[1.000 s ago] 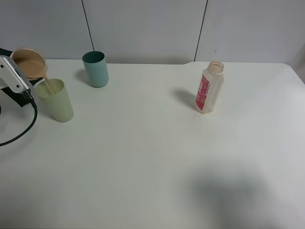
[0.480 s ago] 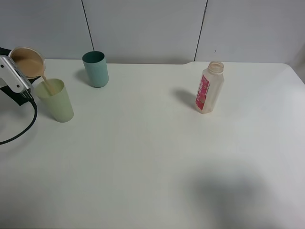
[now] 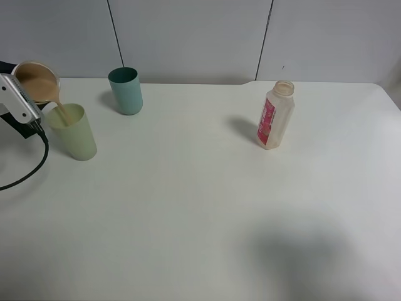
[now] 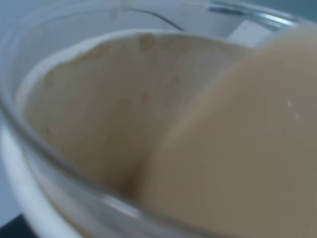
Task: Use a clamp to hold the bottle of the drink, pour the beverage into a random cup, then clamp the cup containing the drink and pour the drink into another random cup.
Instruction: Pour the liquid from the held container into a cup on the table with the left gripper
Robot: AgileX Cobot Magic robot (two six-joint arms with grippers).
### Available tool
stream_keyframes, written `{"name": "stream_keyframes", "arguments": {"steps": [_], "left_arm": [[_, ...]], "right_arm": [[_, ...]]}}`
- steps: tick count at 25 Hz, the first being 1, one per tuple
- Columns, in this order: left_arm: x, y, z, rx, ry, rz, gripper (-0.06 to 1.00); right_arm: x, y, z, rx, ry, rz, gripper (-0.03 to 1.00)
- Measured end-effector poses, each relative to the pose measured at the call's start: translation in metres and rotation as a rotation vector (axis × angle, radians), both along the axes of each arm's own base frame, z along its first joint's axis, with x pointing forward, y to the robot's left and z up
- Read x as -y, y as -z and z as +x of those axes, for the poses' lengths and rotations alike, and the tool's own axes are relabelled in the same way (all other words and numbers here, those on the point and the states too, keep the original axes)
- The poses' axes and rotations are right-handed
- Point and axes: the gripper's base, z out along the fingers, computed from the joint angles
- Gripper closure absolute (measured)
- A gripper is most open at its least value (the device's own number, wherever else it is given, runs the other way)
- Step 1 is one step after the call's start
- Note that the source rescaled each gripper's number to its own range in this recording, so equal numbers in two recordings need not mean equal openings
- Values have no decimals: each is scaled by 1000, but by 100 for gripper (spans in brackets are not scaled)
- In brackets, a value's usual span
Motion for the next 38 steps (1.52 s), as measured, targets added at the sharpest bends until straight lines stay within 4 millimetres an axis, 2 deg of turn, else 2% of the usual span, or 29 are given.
{"name": "stream_keyframes", "arguments": {"steps": [38], "left_arm": [[4, -9, 0, 105, 44, -14, 93]], "right_arm": [[0, 0, 0, 0, 0, 0, -3]]}}
